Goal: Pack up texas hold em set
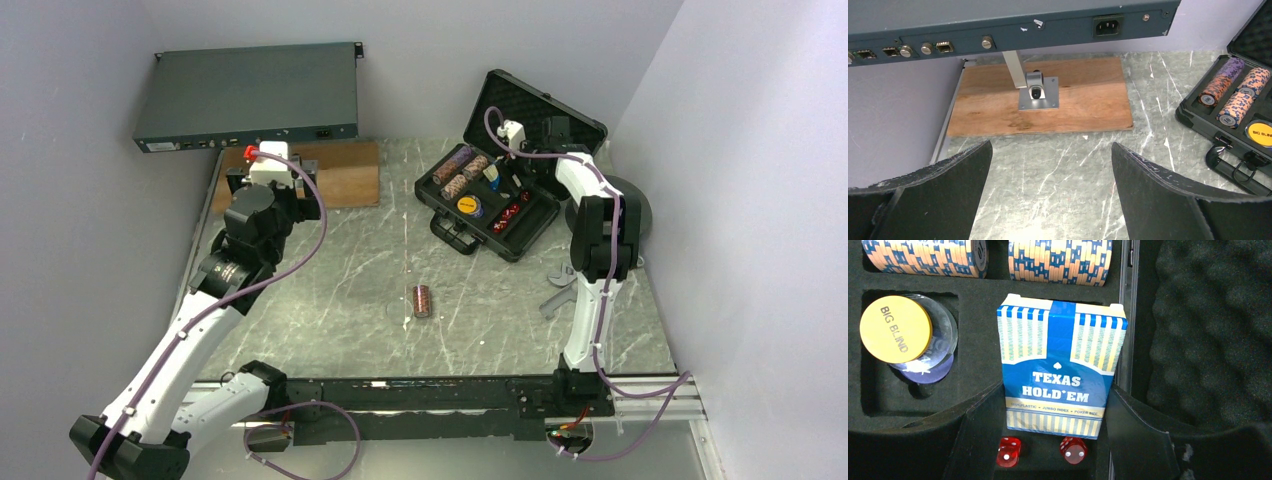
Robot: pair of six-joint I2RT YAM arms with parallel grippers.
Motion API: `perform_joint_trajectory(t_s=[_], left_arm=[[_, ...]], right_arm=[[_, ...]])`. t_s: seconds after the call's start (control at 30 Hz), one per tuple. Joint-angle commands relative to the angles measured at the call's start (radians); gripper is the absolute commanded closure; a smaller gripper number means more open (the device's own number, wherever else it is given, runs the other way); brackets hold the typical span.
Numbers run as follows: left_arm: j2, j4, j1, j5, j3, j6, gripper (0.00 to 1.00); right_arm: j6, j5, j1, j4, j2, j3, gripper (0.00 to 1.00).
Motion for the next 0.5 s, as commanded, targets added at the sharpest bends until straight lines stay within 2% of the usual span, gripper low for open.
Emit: perform_joint_trajectory(t_s=[0.0, 0.33, 0.47], left_arm=[[-0.003, 0.015, 0.002, 0.007, 0.028, -0.007, 0.05], [-0.002, 0.014, 0.002, 0.011, 0.030, -0.008, 0.05], [0.000, 0.013, 0.003, 0.011, 0.030, -0.010, 0.05]], right_arm=[[0.027, -0.096, -0.009, -0.128, -0.018, 0.075, 1.00], [0.017, -0.117, -0.009, -0.151, 0.024, 0.057, 1.00], [0.055, -0.079, -0.009, -0.086, 0.018, 0.068, 1.00]])
